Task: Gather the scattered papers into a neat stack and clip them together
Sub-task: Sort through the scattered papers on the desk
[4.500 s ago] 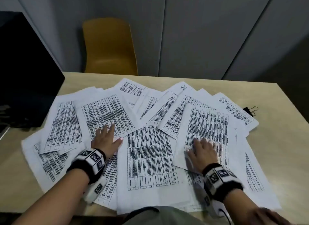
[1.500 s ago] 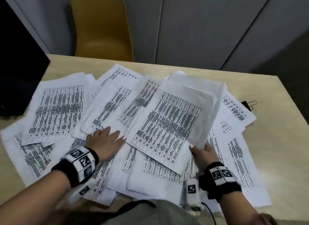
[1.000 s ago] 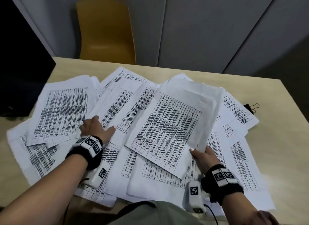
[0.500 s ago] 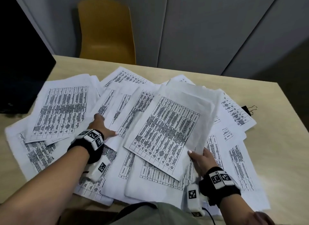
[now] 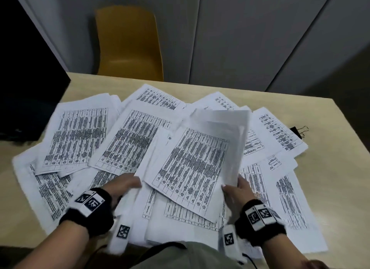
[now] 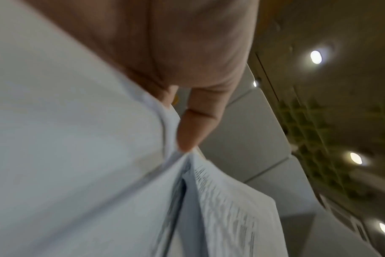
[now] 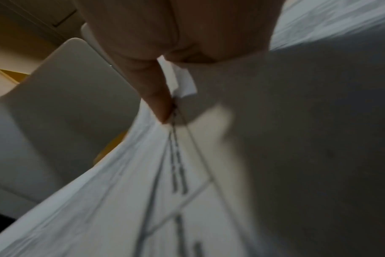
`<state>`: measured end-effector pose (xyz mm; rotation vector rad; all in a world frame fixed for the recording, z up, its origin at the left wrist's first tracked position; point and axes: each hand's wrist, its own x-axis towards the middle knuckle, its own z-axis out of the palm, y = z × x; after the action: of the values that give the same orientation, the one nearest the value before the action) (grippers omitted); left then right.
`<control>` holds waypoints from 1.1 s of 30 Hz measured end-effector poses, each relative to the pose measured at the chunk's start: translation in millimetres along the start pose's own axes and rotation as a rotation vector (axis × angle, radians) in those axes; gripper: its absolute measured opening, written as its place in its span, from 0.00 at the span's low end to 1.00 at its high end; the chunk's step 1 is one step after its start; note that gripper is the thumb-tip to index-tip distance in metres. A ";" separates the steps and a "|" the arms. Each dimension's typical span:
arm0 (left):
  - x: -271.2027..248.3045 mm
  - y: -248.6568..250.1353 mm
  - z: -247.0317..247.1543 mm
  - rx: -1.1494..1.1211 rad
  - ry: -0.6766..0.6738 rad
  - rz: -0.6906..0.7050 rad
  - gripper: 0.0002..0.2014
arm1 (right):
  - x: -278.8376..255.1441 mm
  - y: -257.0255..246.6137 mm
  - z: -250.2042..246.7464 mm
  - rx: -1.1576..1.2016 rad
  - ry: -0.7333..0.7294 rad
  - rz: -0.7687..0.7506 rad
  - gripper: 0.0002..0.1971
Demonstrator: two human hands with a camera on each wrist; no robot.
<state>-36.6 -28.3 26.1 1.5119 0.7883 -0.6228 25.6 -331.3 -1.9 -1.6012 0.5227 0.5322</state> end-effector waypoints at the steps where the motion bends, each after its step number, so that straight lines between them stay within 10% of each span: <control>1: -1.4 3.6 -0.6 -0.069 -0.008 -0.047 0.25 | -0.6 -0.4 3.9 0.015 0.006 -0.004 0.16; 5: -5.7 14.1 5.9 0.171 0.004 -0.056 0.48 | -6.4 -2.0 15.7 0.034 -0.047 0.042 0.17; 10: -10.5 12.6 30.0 0.318 0.124 0.064 0.33 | -11.3 -5.9 13.1 0.064 -0.185 0.123 0.18; 15: -9.9 11.2 20.6 0.119 0.042 0.012 0.41 | -3.0 -3.8 2.4 0.139 -0.172 0.110 0.22; 20: -2.2 8.3 26.3 0.216 0.074 0.073 0.21 | -7.7 -13.7 11.2 -0.018 -0.241 0.073 0.16; 26: 1.8 6.8 15.4 0.122 0.260 0.186 0.14 | 35.9 -45.3 -33.3 -0.099 0.471 -0.026 0.20; 33: 5.1 -5.3 16.8 0.179 0.272 0.138 0.14 | 66.1 -63.3 -55.5 -0.443 0.617 0.165 0.41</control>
<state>-36.5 -44.4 17.3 1.8250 0.8412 -0.3975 118.7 -382.5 11.7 -2.1692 1.0590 0.2722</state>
